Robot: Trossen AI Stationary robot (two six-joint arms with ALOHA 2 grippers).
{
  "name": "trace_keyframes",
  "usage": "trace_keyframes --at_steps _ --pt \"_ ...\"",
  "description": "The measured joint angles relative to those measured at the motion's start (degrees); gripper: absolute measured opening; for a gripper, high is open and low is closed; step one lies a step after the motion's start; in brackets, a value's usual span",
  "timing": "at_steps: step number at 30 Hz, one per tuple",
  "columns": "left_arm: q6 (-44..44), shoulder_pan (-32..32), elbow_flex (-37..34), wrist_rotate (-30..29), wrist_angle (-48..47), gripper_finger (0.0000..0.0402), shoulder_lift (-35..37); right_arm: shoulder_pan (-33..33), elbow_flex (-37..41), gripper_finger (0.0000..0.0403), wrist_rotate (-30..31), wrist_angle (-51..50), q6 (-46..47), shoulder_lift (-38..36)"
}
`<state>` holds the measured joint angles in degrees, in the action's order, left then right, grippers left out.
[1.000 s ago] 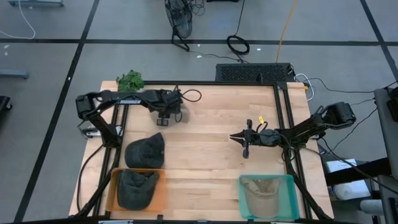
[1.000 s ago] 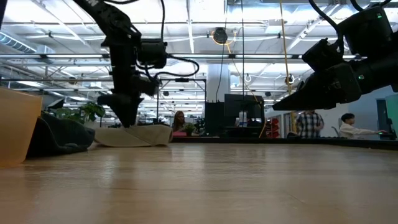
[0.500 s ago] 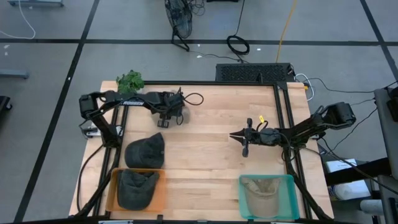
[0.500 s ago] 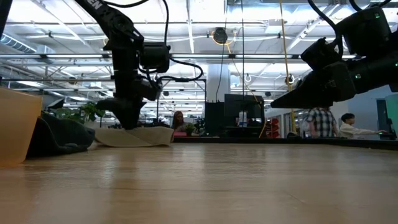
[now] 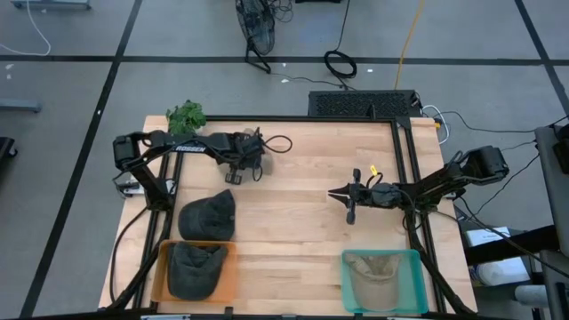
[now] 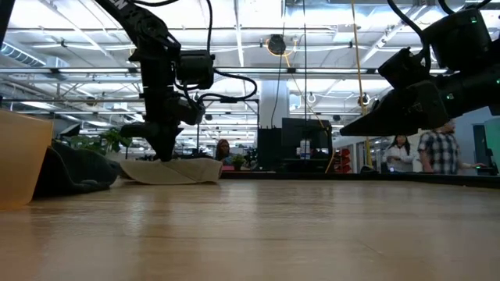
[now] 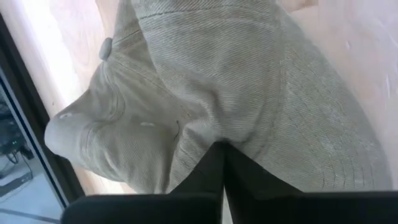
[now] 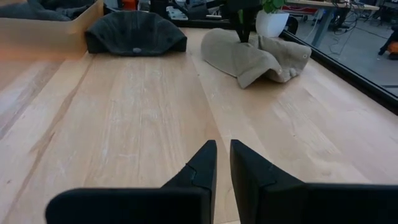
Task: Pick & Place hat
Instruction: Put the brown cap into the blue bin
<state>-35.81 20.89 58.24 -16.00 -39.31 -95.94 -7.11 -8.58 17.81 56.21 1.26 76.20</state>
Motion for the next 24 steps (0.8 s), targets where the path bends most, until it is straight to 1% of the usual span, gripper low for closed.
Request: trace_keyframes --at_steps 3,5,8,13,15,18,20,24 --pt "1.97 -0.01 0.00 -0.95 -0.62 0.0014 0.41 0.00 0.00 0.0023 0.03 -1.04 0.00 -0.01" --pt "1.46 -0.09 0.02 -2.45 -1.11 0.0038 0.70 0.00 0.00 0.0023 0.03 -1.94 0.08 0.00" --pt "1.55 -0.42 0.00 -5.17 -1.76 0.0092 1.56 0.00 0.02 0.0023 0.04 -2.88 0.72 0.00" --pt "2.08 -1.28 0.02 -9.92 -1.27 0.0206 2.78 0.00 0.00 0.0023 0.06 -3.00 0.84 0.00" --pt "2.66 -1.60 0.11 -9.23 -1.22 0.0249 2.70 0.00 0.01 0.0023 0.02 -2.97 0.84 0.00" --pt "4.05 -1.39 0.17 -2.97 -1.40 0.0296 2.66 0.00 0.02 0.0023 0.02 -2.99 0.83 0.00" --pt "3.98 -0.96 0.22 0.74 -1.23 0.0310 1.94 0.00 0.01 0.0023 0.00 -2.98 0.84 0.00" --pt "1.11 0.27 0.22 -0.34 -0.72 0.0312 1.88 0.00 0.02 0.0023 -0.03 -2.99 0.85 0.00"
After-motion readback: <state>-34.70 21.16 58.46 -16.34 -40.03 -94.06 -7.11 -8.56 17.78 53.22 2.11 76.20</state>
